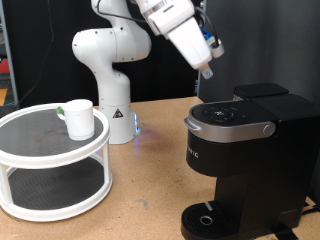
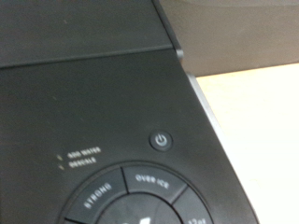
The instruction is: Make a cup of coffee with the keurig machine
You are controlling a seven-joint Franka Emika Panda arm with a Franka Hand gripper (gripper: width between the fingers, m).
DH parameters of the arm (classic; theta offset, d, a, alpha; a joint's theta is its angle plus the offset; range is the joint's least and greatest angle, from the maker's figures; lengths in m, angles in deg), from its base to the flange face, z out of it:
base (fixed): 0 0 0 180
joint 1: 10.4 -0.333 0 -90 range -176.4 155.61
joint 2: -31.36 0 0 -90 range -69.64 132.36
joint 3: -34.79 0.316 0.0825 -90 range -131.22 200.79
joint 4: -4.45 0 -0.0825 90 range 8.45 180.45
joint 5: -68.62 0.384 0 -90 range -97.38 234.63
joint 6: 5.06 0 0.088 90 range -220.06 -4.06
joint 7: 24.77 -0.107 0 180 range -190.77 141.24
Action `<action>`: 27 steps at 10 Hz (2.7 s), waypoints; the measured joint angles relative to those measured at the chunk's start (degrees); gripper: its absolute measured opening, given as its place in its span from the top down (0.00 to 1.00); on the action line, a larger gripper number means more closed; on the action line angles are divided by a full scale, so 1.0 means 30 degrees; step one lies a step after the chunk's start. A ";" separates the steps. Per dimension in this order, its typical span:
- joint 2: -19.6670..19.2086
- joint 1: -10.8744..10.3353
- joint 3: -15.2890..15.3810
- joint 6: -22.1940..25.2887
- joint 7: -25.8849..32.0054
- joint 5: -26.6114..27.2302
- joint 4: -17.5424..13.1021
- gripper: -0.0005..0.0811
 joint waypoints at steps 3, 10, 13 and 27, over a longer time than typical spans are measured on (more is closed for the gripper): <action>0.0032 0.0096 -0.0016 0.0099 -0.0208 0.0548 -0.0076 0.99; 0.2476 0.1060 -0.2288 0.4016 0.0469 0.1482 0.0895 0.99; 0.2470 0.1096 -0.2838 0.4365 0.1180 0.2139 0.0972 0.99; 0.3226 0.3113 -0.9240 1.3871 0.4928 -0.1003 0.0014 0.99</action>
